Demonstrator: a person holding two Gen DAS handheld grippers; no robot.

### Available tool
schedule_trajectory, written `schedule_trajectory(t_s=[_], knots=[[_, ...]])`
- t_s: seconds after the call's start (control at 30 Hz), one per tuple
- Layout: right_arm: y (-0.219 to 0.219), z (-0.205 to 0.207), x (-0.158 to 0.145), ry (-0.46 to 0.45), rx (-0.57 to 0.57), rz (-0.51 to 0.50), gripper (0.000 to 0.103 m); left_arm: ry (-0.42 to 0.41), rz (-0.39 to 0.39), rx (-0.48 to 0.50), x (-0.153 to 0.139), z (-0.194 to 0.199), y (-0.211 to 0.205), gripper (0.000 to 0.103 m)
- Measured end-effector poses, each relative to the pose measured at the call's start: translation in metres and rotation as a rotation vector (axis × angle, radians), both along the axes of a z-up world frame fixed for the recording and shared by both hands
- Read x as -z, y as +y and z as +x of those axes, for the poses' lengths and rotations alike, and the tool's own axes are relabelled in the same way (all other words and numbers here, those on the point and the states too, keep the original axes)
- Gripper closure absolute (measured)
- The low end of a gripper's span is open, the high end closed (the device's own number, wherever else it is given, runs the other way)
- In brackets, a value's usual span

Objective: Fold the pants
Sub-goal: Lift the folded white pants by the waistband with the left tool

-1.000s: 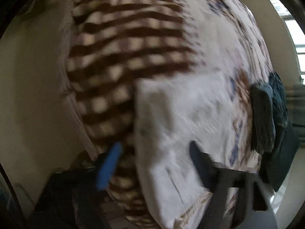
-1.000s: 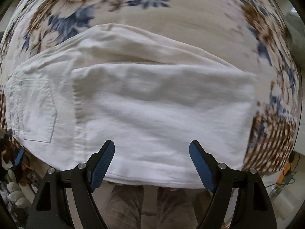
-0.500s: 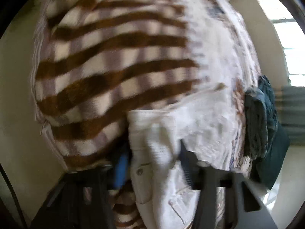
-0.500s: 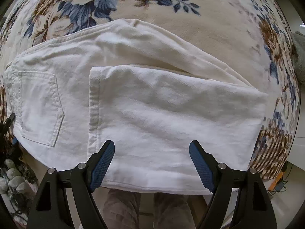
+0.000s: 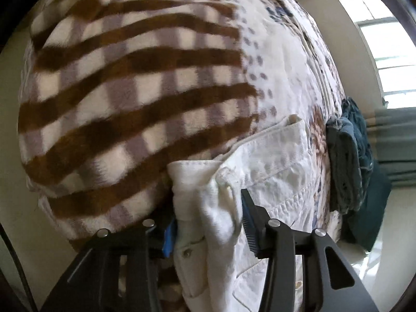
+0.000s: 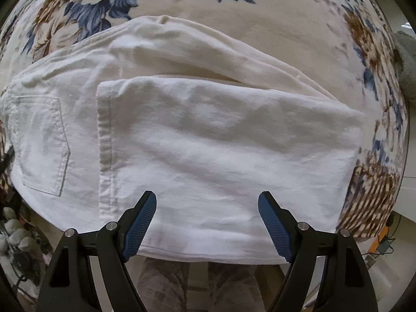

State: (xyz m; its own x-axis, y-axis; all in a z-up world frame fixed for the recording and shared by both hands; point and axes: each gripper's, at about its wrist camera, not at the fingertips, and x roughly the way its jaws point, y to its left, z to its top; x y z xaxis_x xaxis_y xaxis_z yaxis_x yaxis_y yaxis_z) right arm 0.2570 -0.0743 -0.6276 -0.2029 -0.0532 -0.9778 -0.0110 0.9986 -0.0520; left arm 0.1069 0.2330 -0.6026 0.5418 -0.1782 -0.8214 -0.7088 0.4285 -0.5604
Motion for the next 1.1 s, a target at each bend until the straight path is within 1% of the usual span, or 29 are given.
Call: schedule_trajectory(t_s=[0.03,0.07,0.13,0.17,0.2,0.23,0.3,0.33,0.5,0.6,0.67,0.8,0.9,1.03,1.1], knots=[[-0.002,-0.001,0.0,-0.005,-0.009,-0.015,0.02,0.013,0.029,0.015,-0.006,0.001,-0.004,0.065],[-0.008,-0.003,0.001,-0.012,-0.02,-0.035,0.02,0.018,0.074,0.029,-0.014,0.004,-0.008,0.068],[-0.013,-0.006,0.001,-0.016,-0.026,-0.057,0.02,0.054,0.157,0.071,-0.026,0.014,-0.018,0.077],[-0.015,-0.006,0.001,-0.018,-0.029,-0.068,0.02,0.059,0.207,0.092,-0.036,0.018,-0.025,0.078],[-0.017,-0.007,0.0,-0.019,-0.03,-0.073,0.02,0.071,0.239,0.108,-0.041,0.02,-0.029,0.08],[-0.02,-0.007,-0.001,-0.02,-0.026,-0.079,0.02,0.099,0.287,0.138,-0.05,0.024,-0.036,0.082],[-0.025,-0.009,0.0,-0.022,-0.021,-0.092,0.02,0.114,0.35,0.17,-0.064,0.028,-0.047,0.082],[-0.029,-0.01,0.0,-0.023,-0.016,-0.1,0.02,0.138,0.388,0.198,-0.07,0.032,-0.054,0.082],[-0.056,-0.017,-0.003,-0.031,0.013,-0.126,0.02,0.167,0.49,0.297,-0.093,0.043,-0.08,0.083],[-0.077,-0.021,-0.003,-0.039,0.037,-0.139,0.02,0.174,0.527,0.354,-0.102,0.043,-0.094,0.083],[-0.082,-0.023,-0.004,-0.041,0.049,-0.155,0.02,0.169,0.546,0.384,-0.109,0.043,-0.104,0.083],[-0.105,-0.028,-0.004,-0.049,0.074,-0.156,0.02,0.166,0.636,0.46,-0.125,0.048,-0.133,0.083],[-0.121,-0.033,-0.004,-0.053,0.094,-0.147,0.02,0.159,0.668,0.497,-0.133,0.051,-0.151,0.083],[-0.14,-0.038,-0.008,-0.066,0.112,-0.155,0.02,0.149,0.683,0.545,-0.142,0.055,-0.176,0.083],[-0.154,-0.042,-0.011,-0.077,0.125,-0.166,0.02,0.144,0.715,0.573,-0.148,0.056,-0.192,0.083]])
